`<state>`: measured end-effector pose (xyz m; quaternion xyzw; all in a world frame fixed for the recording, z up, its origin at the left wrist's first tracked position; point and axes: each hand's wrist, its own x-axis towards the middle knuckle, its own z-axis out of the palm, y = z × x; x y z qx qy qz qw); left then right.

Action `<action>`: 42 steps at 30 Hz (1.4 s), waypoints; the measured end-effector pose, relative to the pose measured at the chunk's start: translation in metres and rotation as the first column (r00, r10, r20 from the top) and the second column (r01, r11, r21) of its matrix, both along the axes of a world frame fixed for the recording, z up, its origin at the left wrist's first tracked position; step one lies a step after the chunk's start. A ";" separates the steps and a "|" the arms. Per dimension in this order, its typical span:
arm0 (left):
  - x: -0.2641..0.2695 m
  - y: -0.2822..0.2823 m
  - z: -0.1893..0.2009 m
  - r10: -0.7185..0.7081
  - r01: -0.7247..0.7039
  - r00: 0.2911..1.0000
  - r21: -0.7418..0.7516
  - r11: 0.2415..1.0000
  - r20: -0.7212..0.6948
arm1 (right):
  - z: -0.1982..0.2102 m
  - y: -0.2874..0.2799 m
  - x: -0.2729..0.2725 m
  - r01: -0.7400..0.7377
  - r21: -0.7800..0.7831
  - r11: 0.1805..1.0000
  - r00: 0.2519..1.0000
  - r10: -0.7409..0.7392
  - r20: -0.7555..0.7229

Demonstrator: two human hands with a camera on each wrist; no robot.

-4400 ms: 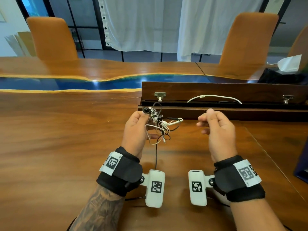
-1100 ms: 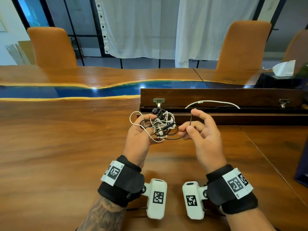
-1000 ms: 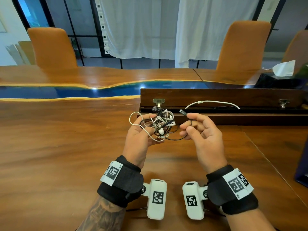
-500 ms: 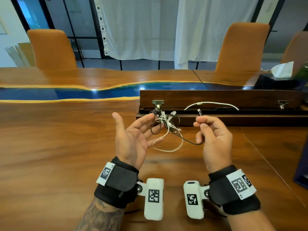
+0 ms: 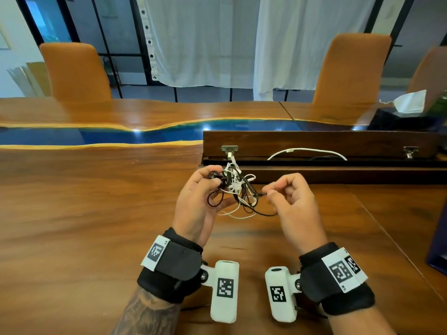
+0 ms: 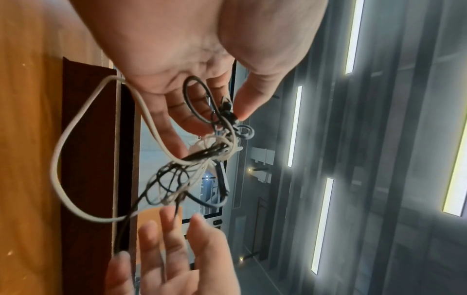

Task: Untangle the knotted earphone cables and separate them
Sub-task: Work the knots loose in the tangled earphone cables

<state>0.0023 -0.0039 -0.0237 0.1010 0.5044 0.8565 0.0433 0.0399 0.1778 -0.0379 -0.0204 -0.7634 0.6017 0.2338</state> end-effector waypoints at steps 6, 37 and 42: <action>0.004 0.002 0.001 -0.100 0.098 0.995 0.045 0.994 0.029 | 0.004 -0.001 0.001 -0.065 0.005 0.998 0.997 0.064 0.035; 0.008 0.012 -0.009 -0.038 -0.062 0.969 -0.387 0.920 -0.245 | 0.015 -0.007 0.010 -0.283 -0.078 0.956 0.959 0.281 -0.034; 0.006 0.007 -0.007 -0.066 -0.042 0.964 -0.395 0.918 -0.257 | 0.009 -0.005 0.005 -0.180 -0.058 0.982 0.982 0.176 -0.064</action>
